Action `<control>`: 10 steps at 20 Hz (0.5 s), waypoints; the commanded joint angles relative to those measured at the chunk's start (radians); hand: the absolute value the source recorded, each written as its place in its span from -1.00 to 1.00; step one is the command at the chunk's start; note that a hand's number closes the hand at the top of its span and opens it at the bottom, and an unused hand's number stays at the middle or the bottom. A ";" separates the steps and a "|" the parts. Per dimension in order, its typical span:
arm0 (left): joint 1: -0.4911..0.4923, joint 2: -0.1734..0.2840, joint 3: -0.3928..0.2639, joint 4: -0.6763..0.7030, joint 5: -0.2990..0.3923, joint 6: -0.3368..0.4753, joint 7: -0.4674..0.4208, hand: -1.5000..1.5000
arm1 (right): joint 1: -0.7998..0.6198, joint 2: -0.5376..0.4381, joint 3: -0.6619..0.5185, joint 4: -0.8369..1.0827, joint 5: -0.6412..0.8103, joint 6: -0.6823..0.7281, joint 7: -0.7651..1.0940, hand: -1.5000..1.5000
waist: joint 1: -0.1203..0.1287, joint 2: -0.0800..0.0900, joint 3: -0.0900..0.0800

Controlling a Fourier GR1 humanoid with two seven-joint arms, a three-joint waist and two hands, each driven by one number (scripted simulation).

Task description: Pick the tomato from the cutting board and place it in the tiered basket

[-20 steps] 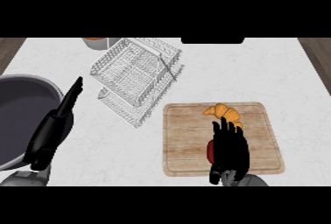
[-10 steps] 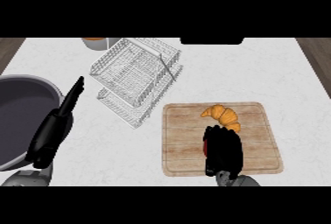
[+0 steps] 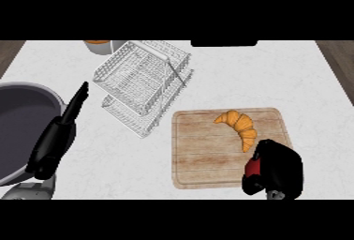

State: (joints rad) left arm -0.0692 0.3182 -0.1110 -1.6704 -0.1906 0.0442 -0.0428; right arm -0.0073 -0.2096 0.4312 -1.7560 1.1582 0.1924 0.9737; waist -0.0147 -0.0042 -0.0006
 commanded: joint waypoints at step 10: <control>-0.006 -0.009 0.043 0.026 0.012 -0.032 -0.030 0.00 | 0.026 0.026 -0.162 -0.519 -0.066 0.040 0.072 1.00 | 0.004 0.001 -0.001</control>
State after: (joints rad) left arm -0.0673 0.3124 -0.0842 -1.6698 -0.1911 0.0181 -0.0509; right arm 0.0651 -0.2412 0.3046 -2.1414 1.1411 0.2162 0.9850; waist -0.0093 -0.0031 -0.0004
